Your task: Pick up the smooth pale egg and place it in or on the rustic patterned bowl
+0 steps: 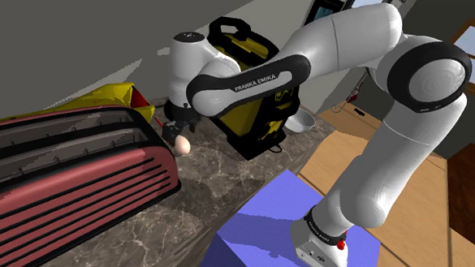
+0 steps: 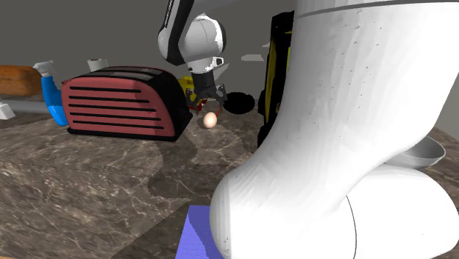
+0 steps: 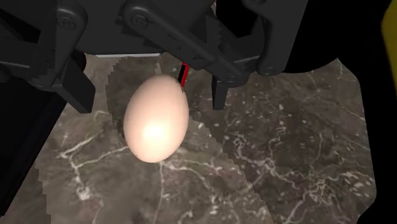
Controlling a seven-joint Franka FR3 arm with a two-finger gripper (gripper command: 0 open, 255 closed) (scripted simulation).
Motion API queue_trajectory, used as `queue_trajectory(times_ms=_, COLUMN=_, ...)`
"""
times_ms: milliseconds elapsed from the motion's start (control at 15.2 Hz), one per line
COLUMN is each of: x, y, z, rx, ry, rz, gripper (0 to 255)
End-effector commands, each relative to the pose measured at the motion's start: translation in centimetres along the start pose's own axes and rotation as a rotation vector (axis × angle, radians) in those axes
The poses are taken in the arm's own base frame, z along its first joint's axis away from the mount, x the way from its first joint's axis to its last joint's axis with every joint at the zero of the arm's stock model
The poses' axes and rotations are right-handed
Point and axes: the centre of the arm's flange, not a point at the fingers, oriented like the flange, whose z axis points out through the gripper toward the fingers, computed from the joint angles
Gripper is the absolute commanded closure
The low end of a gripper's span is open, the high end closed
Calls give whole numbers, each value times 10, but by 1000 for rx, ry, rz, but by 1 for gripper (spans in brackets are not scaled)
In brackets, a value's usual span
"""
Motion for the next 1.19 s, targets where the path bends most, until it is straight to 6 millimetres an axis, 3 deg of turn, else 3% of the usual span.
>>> queue_trajectory(times_ms=0, x=3, y=-3, z=11, rx=-1, ry=-1, rz=-2, gripper=0)
queue_trajectory(times_ms=330, x=3, y=-3, z=41, rx=-1, ry=-1, rz=-2, gripper=0)
queue_trajectory(times_ms=858, x=3, y=-3, z=40, rx=-1, ry=-1, rz=-2, gripper=0)
queue_trajectory(times_ms=924, x=3, y=-3, z=40, rx=-1, ry=-1, rz=-2, gripper=255)
queue_trajectory(times_ms=1122, x=3, y=-3, z=41, rx=-1, ry=-1, rz=-2, gripper=255)
